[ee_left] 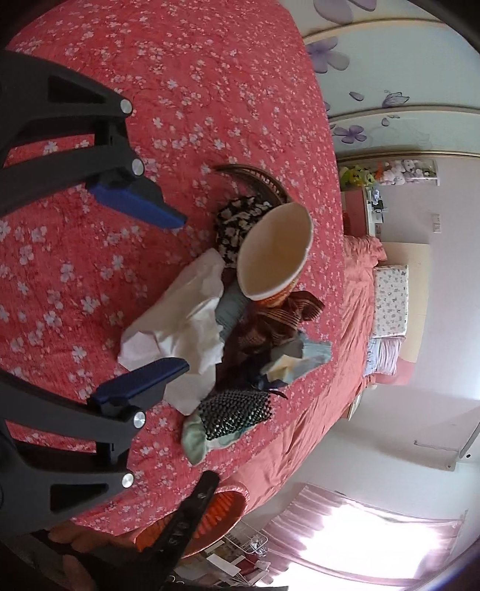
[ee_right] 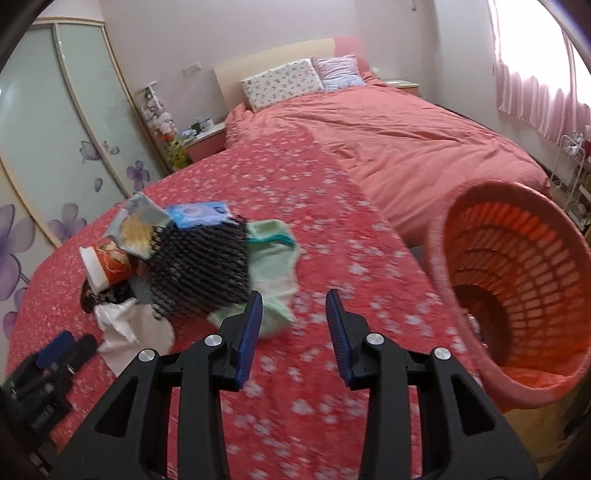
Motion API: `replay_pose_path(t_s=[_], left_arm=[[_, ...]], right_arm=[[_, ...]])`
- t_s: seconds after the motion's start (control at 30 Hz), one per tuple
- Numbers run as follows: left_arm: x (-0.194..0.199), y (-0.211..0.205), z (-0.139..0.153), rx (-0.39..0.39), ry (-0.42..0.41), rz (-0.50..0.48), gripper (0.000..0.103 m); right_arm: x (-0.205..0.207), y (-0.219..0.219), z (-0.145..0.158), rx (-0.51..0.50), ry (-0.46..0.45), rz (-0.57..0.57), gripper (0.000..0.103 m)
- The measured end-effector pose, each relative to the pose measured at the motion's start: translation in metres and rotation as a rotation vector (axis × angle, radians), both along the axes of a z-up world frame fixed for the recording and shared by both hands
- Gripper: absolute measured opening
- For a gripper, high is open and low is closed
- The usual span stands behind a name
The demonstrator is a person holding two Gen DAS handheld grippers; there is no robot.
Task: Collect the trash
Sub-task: 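Grasp the black plastic mesh with the right gripper while the left gripper approaches the white tissue, then grasp the crumpled white tissue with the left gripper while the right gripper holds the mesh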
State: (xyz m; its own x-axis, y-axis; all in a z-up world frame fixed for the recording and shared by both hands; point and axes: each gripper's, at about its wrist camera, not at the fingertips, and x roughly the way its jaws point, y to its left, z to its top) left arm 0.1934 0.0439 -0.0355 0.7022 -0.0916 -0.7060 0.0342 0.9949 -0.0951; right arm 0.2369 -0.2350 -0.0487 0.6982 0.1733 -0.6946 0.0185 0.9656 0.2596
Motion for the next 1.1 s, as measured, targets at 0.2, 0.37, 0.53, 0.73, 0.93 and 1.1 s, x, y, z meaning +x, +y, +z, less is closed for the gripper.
replay_pose_path(t_s=[0.2, 0.37, 0.53, 0.73, 0.93, 1.1], left_arm=[[-0.003, 0.015, -0.004, -0.013, 0.001, 0.019, 0.071], [-0.005, 0.028, -0.002, -0.011, -0.009, 0.042, 0.071], [-0.004, 0.036, -0.004, -0.017, -0.002, 0.055, 0.072], [0.0, 0.031, -0.009, -0.039, 0.014, 0.041, 0.072], [0.0, 0.013, -0.009, -0.048, 0.008, 0.003, 0.076], [0.004, -0.004, -0.009, -0.054, 0.011, -0.018, 0.079]], right_arm=[[0.018, 0.031, 0.004, 0.002, -0.014, 0.074, 0.039], [0.043, 0.042, -0.008, 0.006, 0.024, 0.085, 0.047], [0.053, 0.046, -0.018, 0.015, 0.057, 0.095, 0.043], [0.043, 0.047, -0.017, 0.001, 0.048, 0.136, 0.007], [0.015, 0.029, 0.008, 0.033, -0.038, 0.116, 0.006], [-0.005, 0.011, 0.024, 0.022, -0.093, 0.07, 0.006]])
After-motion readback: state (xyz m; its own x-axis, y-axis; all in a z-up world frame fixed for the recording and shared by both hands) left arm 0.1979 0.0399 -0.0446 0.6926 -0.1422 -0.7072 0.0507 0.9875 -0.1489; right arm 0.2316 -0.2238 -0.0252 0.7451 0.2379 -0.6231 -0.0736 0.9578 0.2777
